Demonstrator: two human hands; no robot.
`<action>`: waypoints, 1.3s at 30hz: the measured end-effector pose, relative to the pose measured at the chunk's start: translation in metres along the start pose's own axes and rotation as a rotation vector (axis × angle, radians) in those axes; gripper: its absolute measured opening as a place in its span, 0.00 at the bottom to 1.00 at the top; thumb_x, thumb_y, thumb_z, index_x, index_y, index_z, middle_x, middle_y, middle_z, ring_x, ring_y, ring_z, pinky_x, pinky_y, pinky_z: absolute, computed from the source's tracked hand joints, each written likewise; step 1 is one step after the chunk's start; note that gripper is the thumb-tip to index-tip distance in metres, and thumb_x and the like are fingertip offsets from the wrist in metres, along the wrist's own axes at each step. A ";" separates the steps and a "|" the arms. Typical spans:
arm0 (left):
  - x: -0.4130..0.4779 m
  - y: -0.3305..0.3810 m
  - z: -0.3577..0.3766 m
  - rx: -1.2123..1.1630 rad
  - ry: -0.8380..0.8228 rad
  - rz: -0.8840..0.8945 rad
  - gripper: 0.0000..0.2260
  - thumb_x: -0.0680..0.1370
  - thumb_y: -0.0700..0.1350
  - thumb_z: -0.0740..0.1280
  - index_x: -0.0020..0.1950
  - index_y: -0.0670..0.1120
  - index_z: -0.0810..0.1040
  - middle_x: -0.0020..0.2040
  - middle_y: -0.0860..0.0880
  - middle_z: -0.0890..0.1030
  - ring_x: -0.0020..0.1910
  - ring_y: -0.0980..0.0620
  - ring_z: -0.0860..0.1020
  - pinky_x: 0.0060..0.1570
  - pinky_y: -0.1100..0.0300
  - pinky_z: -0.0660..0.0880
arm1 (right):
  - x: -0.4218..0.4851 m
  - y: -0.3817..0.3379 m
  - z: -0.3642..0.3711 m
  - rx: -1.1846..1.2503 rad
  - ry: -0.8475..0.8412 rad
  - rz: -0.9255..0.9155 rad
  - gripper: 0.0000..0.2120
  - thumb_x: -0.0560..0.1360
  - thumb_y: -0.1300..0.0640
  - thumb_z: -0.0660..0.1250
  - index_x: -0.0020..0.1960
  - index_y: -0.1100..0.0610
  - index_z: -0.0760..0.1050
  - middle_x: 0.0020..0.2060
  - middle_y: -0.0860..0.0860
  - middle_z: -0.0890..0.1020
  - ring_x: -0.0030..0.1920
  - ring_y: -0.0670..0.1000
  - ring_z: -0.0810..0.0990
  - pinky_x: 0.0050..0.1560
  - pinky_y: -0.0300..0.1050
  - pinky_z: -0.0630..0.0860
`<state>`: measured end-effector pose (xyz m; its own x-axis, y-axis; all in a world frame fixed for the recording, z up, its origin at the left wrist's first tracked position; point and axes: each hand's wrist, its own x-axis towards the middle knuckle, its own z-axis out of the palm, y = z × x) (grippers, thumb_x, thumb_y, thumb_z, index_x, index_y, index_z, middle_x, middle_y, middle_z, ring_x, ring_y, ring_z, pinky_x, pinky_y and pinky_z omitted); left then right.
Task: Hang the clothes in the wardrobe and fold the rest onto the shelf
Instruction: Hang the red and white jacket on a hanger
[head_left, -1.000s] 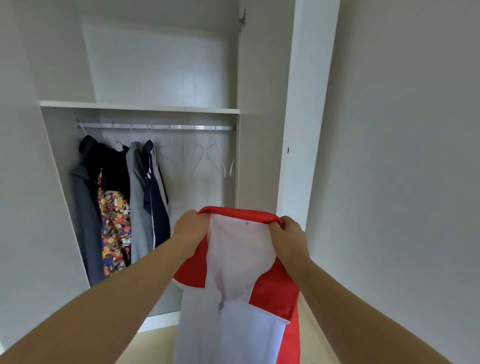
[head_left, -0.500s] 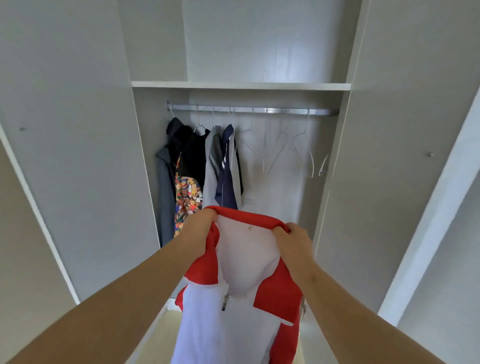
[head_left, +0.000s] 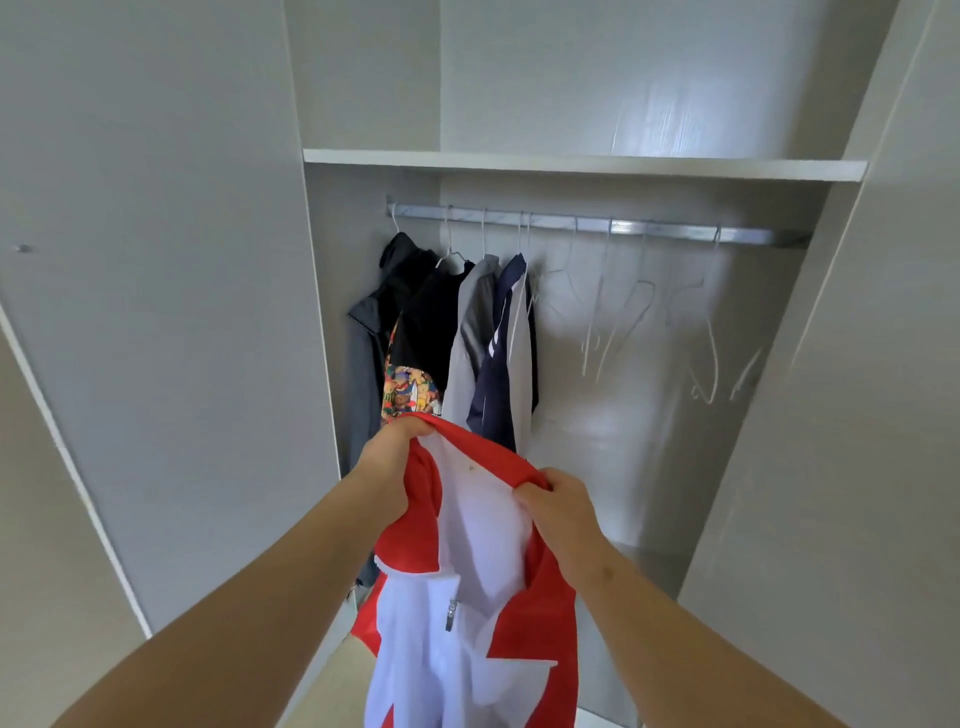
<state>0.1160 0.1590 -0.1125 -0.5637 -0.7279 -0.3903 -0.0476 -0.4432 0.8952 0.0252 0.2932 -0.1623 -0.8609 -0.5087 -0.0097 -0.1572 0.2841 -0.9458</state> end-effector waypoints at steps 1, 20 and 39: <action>0.011 0.003 0.003 -0.017 -0.005 -0.007 0.12 0.72 0.44 0.68 0.55 0.43 0.77 0.44 0.43 0.80 0.42 0.43 0.77 0.43 0.52 0.71 | 0.011 0.000 0.003 0.013 -0.023 0.000 0.06 0.71 0.64 0.62 0.36 0.58 0.69 0.28 0.51 0.66 0.32 0.50 0.63 0.33 0.42 0.62; 0.215 0.104 0.051 0.085 -0.305 -0.034 0.08 0.74 0.47 0.68 0.42 0.42 0.81 0.31 0.45 0.83 0.34 0.46 0.80 0.31 0.57 0.73 | 0.233 -0.063 0.056 0.384 0.063 -0.009 0.05 0.75 0.61 0.62 0.47 0.53 0.75 0.41 0.51 0.79 0.39 0.48 0.76 0.38 0.39 0.73; 0.321 0.147 0.126 -0.029 -0.191 -0.077 0.10 0.73 0.46 0.68 0.40 0.38 0.79 0.37 0.40 0.81 0.38 0.42 0.78 0.33 0.54 0.73 | 0.399 -0.079 0.047 0.220 0.019 0.106 0.26 0.79 0.61 0.59 0.74 0.58 0.55 0.62 0.61 0.72 0.49 0.53 0.74 0.53 0.47 0.74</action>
<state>-0.1756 -0.0742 -0.0788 -0.7053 -0.5803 -0.4073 -0.0743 -0.5109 0.8564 -0.2833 0.0292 -0.1072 -0.8763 -0.4695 -0.1084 0.0420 0.1498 -0.9878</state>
